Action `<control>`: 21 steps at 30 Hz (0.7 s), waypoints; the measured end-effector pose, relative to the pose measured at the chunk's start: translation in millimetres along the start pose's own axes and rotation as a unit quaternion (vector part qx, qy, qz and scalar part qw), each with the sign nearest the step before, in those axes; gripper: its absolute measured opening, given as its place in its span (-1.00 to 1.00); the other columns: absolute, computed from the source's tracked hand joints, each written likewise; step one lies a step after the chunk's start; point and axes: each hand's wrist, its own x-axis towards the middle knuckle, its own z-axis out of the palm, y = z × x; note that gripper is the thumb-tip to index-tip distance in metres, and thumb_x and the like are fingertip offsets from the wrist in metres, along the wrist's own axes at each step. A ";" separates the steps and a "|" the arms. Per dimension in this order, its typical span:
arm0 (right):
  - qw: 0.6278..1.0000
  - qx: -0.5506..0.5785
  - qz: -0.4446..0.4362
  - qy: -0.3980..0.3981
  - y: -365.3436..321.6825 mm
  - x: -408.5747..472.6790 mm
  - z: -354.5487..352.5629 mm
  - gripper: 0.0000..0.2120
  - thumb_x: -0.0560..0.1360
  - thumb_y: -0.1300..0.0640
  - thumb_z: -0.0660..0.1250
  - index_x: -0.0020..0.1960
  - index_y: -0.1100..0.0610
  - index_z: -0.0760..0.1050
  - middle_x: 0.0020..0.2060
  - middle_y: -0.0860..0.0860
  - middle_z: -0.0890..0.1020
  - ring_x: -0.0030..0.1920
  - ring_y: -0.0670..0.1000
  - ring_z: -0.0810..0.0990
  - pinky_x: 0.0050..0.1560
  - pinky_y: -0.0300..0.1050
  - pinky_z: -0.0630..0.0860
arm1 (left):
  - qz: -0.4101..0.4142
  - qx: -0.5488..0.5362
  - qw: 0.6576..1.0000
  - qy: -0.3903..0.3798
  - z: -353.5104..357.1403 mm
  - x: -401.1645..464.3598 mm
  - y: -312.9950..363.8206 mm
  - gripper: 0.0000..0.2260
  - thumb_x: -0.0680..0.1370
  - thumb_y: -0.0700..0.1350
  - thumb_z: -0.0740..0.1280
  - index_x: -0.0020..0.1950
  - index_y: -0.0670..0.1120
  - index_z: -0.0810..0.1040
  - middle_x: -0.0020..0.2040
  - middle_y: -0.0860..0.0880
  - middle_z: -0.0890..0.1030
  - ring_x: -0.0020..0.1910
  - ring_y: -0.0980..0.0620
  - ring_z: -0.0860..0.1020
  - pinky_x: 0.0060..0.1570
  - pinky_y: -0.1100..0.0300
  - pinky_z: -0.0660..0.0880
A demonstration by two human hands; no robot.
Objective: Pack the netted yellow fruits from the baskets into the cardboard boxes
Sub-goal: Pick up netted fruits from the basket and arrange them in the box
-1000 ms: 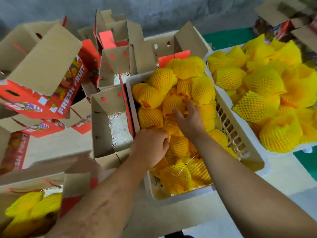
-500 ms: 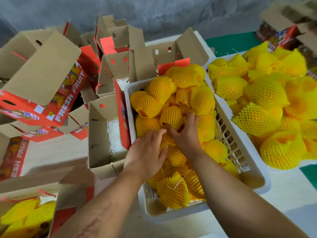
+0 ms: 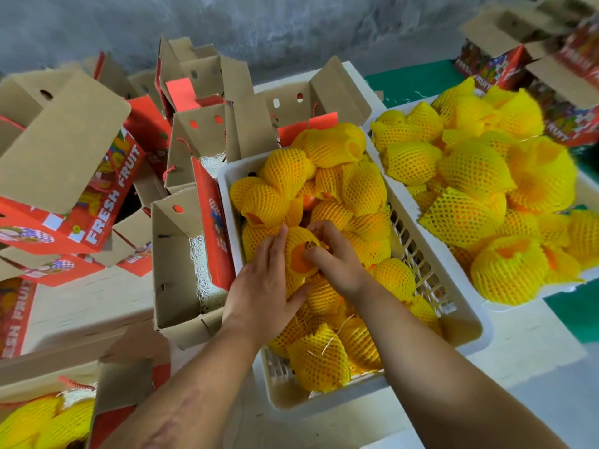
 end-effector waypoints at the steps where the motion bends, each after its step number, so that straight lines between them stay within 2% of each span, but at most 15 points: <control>1: 1.000 0.001 0.010 -0.008 -0.4 0.1 -1.1 -0.67 0.36 0.08 0.37 0.11 0.09 0.50 -0.11 0.01 0.55 -0.16 -0.07 0.51 -0.23 -0.13 0.46 | 0.004 -0.015 1.000 0.002 -0.6 -0.6 -0.5 -0.15 0.57 0.31 0.33 0.67 -0.01 -0.02 0.55 -0.06 0.26 0.32 -0.13 0.53 0.17 -0.02 0.58; 4: 0.998 -0.024 0.042 -0.048 -0.9 0.2 -6.4 -0.61 0.35 0.06 0.39 0.14 0.14 0.52 0.01 0.18 0.56 -0.04 0.01 0.51 -0.09 0.09 0.49 | 0.017 -0.011 0.999 0.024 -0.6 -1.9 -2.2 -0.26 0.52 0.28 0.41 0.53 -0.07 0.25 0.43 -0.08 0.41 0.37 -0.11 0.47 0.32 0.00 0.48; 9: 0.994 -0.088 0.026 -0.058 -3.2 -3.9 0.2 -0.60 0.34 0.02 0.36 0.17 0.03 0.59 0.17 0.07 0.51 0.21 0.04 0.50 0.19 -0.01 0.48 | 0.007 -0.006 0.998 0.056 0.9 -1.6 -4.1 -0.24 0.39 0.37 0.46 0.36 -0.13 0.39 0.38 -0.09 0.47 0.34 -0.11 0.45 0.34 -0.03 0.45; 13: 0.996 -0.073 0.024 -0.052 -7.8 -4.7 1.4 -0.61 0.38 0.08 0.34 0.18 0.13 0.63 0.10 0.12 0.64 0.11 0.07 0.59 0.13 0.04 0.52 | 0.021 -0.013 0.997 0.066 2.4 -1.3 -4.5 -0.26 0.44 0.42 0.37 0.39 -0.08 0.36 0.26 -0.03 0.51 0.24 -0.05 0.45 0.27 0.02 0.43; 17: 0.995 -0.073 0.008 -0.071 -8.7 -7.3 6.3 -0.68 0.42 0.06 0.32 0.15 0.04 0.61 0.05 0.07 0.65 0.02 -0.04 0.58 0.04 -0.07 0.51 | 0.012 -0.013 0.998 0.062 3.0 -1.9 -6.1 -0.19 0.43 0.50 0.28 0.48 -0.01 0.35 0.23 0.00 0.44 0.24 -0.06 0.40 0.29 0.02 0.41; 19: 0.996 -0.055 0.017 -0.064 -9.0 -7.6 9.6 -0.65 0.36 -0.03 0.35 0.11 0.05 0.61 -0.03 0.02 0.64 -0.05 -0.10 0.56 -0.03 -0.11 0.51 | 0.012 -0.039 0.997 0.072 3.5 -2.7 -7.4 -0.21 0.41 0.50 0.32 0.46 0.02 0.37 0.22 0.00 0.41 0.23 -0.07 0.41 0.27 0.01 0.43; 21: 0.998 -0.037 0.026 -0.047 -10.4 -6.4 10.0 -0.52 0.26 -0.16 0.35 0.08 0.08 0.61 -0.09 -0.01 0.61 -0.12 -0.13 0.53 -0.12 -0.18 0.49 | 0.015 -0.056 0.996 0.074 3.7 -2.2 -7.8 -0.21 0.38 0.49 0.36 0.42 0.01 0.38 0.24 -0.02 0.40 0.25 -0.08 0.41 0.28 0.01 0.43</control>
